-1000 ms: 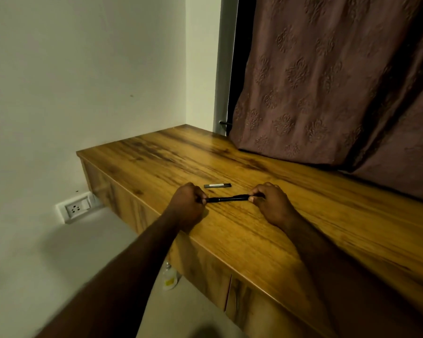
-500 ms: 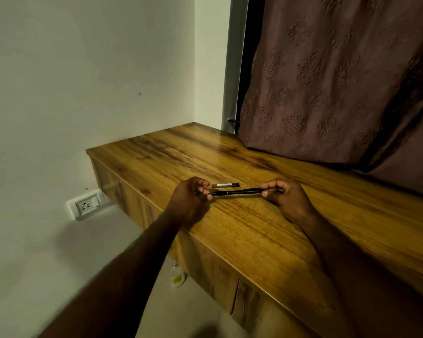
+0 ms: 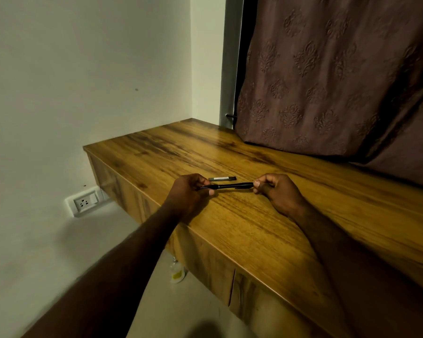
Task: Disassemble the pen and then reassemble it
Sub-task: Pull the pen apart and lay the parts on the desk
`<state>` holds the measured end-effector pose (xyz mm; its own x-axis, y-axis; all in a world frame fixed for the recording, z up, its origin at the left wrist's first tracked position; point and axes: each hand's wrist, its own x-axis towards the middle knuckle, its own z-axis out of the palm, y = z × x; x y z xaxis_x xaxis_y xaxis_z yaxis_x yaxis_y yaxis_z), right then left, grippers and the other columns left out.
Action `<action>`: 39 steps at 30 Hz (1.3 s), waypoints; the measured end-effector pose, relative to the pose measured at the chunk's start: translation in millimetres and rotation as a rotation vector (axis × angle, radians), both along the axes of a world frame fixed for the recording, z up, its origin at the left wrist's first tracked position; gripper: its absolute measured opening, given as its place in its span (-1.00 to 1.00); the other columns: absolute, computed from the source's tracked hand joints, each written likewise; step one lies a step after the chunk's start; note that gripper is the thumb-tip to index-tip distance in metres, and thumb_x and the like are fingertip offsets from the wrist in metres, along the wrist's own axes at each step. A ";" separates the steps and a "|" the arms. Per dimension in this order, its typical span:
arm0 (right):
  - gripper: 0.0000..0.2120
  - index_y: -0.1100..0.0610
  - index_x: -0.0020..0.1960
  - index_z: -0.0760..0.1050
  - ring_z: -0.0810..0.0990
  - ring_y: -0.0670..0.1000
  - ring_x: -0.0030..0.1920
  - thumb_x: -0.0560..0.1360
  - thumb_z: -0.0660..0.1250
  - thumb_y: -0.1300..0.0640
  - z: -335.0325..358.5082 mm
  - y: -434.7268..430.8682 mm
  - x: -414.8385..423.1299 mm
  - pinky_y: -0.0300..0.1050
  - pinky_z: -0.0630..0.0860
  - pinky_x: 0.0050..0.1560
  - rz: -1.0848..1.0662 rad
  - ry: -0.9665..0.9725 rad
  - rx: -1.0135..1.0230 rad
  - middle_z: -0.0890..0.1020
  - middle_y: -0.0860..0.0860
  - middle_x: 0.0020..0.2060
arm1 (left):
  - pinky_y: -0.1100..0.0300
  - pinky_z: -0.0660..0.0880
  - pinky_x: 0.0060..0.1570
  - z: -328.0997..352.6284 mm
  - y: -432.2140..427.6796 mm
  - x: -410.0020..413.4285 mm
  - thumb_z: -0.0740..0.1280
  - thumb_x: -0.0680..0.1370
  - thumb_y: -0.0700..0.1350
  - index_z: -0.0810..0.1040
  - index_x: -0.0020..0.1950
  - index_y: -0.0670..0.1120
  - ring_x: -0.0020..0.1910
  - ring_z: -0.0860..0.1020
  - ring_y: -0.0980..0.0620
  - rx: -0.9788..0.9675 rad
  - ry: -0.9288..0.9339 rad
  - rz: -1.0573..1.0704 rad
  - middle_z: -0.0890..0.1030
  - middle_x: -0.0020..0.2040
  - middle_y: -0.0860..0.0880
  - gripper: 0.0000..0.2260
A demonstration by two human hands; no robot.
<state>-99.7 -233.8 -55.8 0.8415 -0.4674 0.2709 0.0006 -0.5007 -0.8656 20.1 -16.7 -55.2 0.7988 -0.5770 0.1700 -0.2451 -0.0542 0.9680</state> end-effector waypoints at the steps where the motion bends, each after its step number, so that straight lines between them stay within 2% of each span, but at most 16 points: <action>1: -0.87 0.11 -0.20 0.60 0.60 -0.05 -0.18 0.52 0.36 0.19 -0.2 -0.1 -0.1 -0.09 0.49 0.01 -0.004 0.001 -0.001 0.67 0.01 -0.26 | 0.15 0.54 -0.25 -2.9 -2.8 0.5 0.48 0.39 -0.26 0.59 -0.15 -0.14 -0.28 0.60 0.07 0.051 -0.090 0.017 0.64 -0.26 -0.05 -0.89; 3: -0.90 0.07 -0.17 0.60 0.59 -0.05 -0.18 0.49 0.38 0.23 1.1 0.5 -1.3 -0.16 0.49 -0.05 -0.022 -0.002 0.001 0.66 0.02 -0.25 | 0.12 0.54 -0.20 -5.4 -7.2 -3.2 0.45 0.42 -0.12 0.58 -0.15 -0.01 -0.23 0.59 0.11 0.229 -0.384 0.041 0.64 -0.21 0.03 -0.92; 5: -0.87 0.05 -0.15 0.61 0.58 -0.06 -0.18 0.46 0.41 0.26 2.6 1.2 -2.8 -0.19 0.47 -0.09 -0.032 -0.010 0.017 0.66 0.02 -0.23 | 0.08 0.53 -0.13 -4.6 -10.7 -9.5 0.40 0.46 -0.02 0.55 -0.08 0.02 -0.17 0.56 0.07 0.413 -0.697 0.100 0.62 -0.14 0.03 -0.91; 7: -0.86 0.06 -0.14 0.63 0.57 -0.06 -0.18 0.43 0.43 0.29 3.3 2.2 -4.0 -0.19 0.48 -0.10 -0.022 -0.008 0.045 0.66 0.03 -0.21 | 0.05 0.48 -0.03 -1.0 -14.1 -17.4 0.37 0.48 0.02 0.53 0.00 -0.01 -0.10 0.54 0.00 0.473 -0.864 0.136 0.61 -0.07 -0.01 -0.84; 9: -0.87 0.11 -0.13 0.64 0.57 -0.05 -0.18 0.41 0.44 0.32 3.8 3.6 -4.8 -0.18 0.49 -0.09 -0.005 0.000 0.056 0.67 0.07 -0.20 | 0.06 0.44 -0.01 1.6 -20.4 -23.7 0.34 0.50 0.03 0.51 0.08 -0.03 -0.04 0.53 -0.03 0.486 -0.934 0.135 0.61 -0.01 -0.03 -0.78; 12: -0.85 0.14 -0.10 0.64 0.59 -0.06 -0.19 0.41 0.43 0.36 4.0 4.0 -5.3 -0.23 0.50 -0.09 0.009 0.006 0.065 0.68 0.05 -0.21 | 0.12 0.44 -0.13 1.4 -33.1 -28.1 0.34 0.50 0.00 0.52 0.11 -0.07 -0.05 0.55 -0.08 0.432 -0.903 0.080 0.62 0.00 -0.08 -0.76; 15: -0.80 0.11 -0.11 0.60 0.62 -0.07 -0.25 0.44 0.38 0.39 4.4 3.8 -5.3 -0.24 0.53 -0.12 0.016 -0.002 0.133 0.67 0.06 -0.27 | 0.15 0.38 -0.22 0.6 -39.7 -25.8 0.32 0.51 -0.03 0.54 0.01 -0.10 -0.10 0.55 -0.09 0.387 -0.908 0.035 0.61 -0.05 -0.11 -0.83; 21: -0.85 0.14 -0.12 0.58 0.60 -0.10 -0.27 0.49 0.33 0.36 2.5 4.2 -2.6 -0.28 0.52 -0.16 0.056 -0.003 0.101 0.67 0.03 -0.30 | 0.10 0.41 -0.17 -0.4 -38.9 -24.8 0.33 0.49 -0.06 0.53 -0.03 -0.10 -0.09 0.53 -0.10 0.371 -0.919 0.081 0.60 -0.06 -0.11 -0.87; 25: -0.82 0.07 -0.13 0.59 0.61 -0.05 -0.24 0.46 0.37 0.35 4.9 3.5 -5.1 -0.24 0.53 -0.15 0.073 0.008 0.132 0.67 0.05 -0.28 | 0.12 0.40 -0.21 0.0 -38.7 -24.5 0.34 0.50 -0.07 0.52 -0.03 -0.10 -0.12 0.53 -0.09 0.345 -0.896 0.055 0.60 -0.06 -0.10 -0.87; 29: -0.86 0.11 -0.15 0.57 0.59 -0.13 -0.31 0.50 0.34 0.32 4.7 5.1 -4.8 -0.30 0.52 -0.21 0.069 -0.003 0.122 0.65 0.05 -0.31 | 0.13 0.40 -0.25 -0.3 -37.2 -24.5 0.34 0.50 -0.06 0.52 -0.04 -0.11 -0.16 0.54 -0.09 0.329 -0.909 0.044 0.60 -0.09 -0.11 -0.86; 33: -0.87 0.10 -0.17 0.57 0.55 -0.10 -0.32 0.53 0.33 0.25 5.8 6.1 -5.3 -0.26 0.50 -0.20 0.042 0.013 0.118 0.65 0.04 -0.32 | 0.17 0.36 -0.26 -0.3 -35.3 -26.7 0.34 0.51 -0.04 0.52 -0.03 -0.10 -0.17 0.52 -0.04 0.324 -0.900 0.049 0.60 -0.07 -0.08 -0.85; 36: -0.87 0.12 -0.18 0.57 0.56 -0.11 -0.33 0.52 0.33 0.27 6.2 6.3 -5.6 -0.23 0.51 -0.19 0.020 -0.001 0.125 0.65 0.04 -0.32 | 0.16 0.39 -0.24 0.1 -35.7 -27.8 0.34 0.51 -0.04 0.51 -0.02 -0.10 -0.15 0.52 -0.04 0.327 -0.906 0.038 0.60 -0.05 -0.08 -0.85; 39: -0.86 0.11 -0.18 0.58 0.58 -0.04 -0.28 0.51 0.33 0.28 5.5 7.6 -4.8 -0.16 0.53 -0.15 0.000 -0.010 0.117 0.67 0.05 -0.31 | 0.18 0.36 -0.26 -0.1 -35.5 -26.5 0.34 0.50 -0.04 0.51 -0.03 -0.10 -0.17 0.53 -0.05 0.321 -0.895 0.036 0.60 -0.07 -0.09 -0.86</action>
